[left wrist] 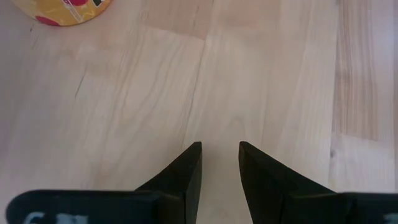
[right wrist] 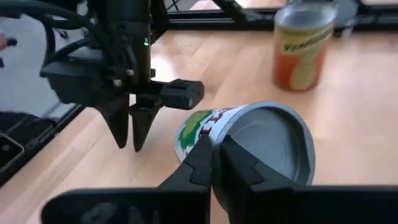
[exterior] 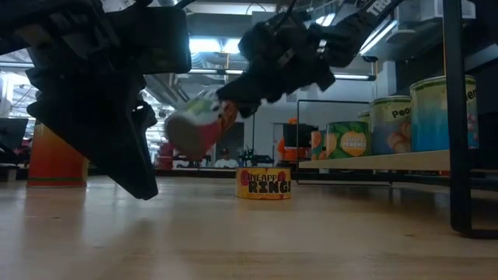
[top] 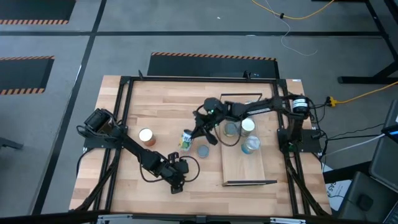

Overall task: Pick and place cans onto a shelf
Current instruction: Put the canned mixed fruits on the shelf

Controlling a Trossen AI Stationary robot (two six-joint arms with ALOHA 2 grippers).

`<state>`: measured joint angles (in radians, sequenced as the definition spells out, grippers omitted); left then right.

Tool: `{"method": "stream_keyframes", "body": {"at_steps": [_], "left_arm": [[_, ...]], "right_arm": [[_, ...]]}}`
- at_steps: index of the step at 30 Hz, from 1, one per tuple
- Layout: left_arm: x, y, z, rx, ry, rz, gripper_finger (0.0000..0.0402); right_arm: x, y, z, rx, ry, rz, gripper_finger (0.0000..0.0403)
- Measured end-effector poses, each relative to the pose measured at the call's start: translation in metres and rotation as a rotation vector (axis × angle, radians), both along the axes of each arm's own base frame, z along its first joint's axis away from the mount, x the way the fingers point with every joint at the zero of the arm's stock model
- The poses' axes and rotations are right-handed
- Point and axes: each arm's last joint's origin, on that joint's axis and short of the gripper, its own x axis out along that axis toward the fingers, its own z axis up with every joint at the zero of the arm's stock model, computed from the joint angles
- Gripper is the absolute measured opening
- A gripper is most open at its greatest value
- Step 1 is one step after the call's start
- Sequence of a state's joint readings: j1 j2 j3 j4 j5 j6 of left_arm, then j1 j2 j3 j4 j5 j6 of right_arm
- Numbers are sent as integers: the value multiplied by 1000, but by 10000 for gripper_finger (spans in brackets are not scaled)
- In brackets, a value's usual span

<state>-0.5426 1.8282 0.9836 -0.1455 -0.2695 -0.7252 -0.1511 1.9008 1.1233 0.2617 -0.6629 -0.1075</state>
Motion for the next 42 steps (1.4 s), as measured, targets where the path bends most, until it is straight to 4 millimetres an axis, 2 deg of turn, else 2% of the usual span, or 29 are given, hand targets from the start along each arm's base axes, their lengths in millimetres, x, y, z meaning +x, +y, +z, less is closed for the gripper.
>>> {"method": "stream_keyframes", "body": {"at_steps": [5, 11, 16, 21, 28, 33, 37, 42], "left_arm": [[0, 0, 0, -1, 0, 0, 99], [0, 0, 0, -3, -5, 1, 99], [0, 0, 0, -2, -5, 0, 99], [0, 0, 0, -2, -4, 0, 99], [0, 0, 0, -2, -5, 1, 99], [0, 0, 0, -2, -5, 1, 99], [0, 0, 0, -2, -5, 1, 99], [0, 0, 0, -2, -5, 2, 99]], "right_arm": [[-19, -6, 35, -91, -20, -20, 17], [-56, -3, 79, -242, 21, -75, 17], [-90, 12, 116, -270, 13, -66, 17], [-117, 36, 141, -273, -8, -15, 17], [-153, 73, 157, -317, 48, 6, 17], [-173, 93, 157, -388, 122, -30, 17], [-180, 109, 152, -479, 170, -46, 17], [-178, 126, 143, -586, 183, -49, 17]]}}
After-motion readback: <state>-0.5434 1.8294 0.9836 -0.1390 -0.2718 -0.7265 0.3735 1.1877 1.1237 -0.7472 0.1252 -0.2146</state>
